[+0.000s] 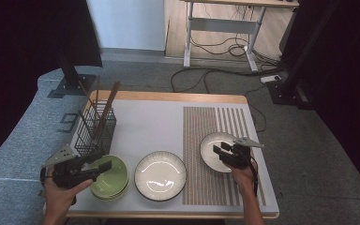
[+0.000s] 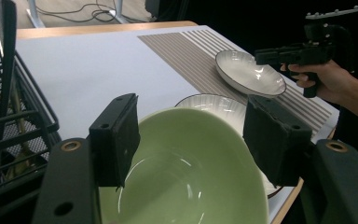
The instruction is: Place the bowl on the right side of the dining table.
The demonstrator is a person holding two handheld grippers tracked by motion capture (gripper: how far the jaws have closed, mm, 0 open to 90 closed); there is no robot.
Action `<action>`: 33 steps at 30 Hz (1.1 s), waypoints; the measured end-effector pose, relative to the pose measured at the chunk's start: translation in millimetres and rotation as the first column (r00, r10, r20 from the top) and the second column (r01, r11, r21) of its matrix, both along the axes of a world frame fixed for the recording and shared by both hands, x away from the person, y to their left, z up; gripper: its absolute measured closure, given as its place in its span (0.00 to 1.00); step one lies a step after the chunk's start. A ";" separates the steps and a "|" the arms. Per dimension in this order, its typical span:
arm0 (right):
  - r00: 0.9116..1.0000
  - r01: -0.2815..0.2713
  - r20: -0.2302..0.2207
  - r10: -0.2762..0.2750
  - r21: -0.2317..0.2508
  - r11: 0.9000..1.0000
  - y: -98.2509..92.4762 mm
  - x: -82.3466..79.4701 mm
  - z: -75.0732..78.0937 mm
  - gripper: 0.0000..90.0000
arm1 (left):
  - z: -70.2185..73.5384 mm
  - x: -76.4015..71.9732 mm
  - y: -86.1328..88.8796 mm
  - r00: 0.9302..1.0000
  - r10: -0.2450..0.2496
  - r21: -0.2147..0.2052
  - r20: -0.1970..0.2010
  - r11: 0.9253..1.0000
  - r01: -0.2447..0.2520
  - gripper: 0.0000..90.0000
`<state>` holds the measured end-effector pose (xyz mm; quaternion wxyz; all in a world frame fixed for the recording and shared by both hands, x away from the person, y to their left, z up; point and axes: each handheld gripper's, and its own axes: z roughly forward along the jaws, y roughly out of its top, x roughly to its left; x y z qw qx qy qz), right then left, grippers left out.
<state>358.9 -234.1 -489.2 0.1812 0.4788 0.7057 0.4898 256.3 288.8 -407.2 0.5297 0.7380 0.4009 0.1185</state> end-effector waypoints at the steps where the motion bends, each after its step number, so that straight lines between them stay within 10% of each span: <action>1: 1.000 0.003 0.000 -0.003 0.003 1.000 -0.4 0.0 0.1 0.61 | -0.3 0.3 0.8 1.000 0.000 0.000 -0.001 1.000 0.000 0.40; 33: 1.000 0.010 -0.018 -0.010 0.003 1.000 -1.6 2.9 -3.3 0.60 | -31.6 19.5 10.8 0.995 0.054 0.065 -0.087 0.997 -0.048 0.42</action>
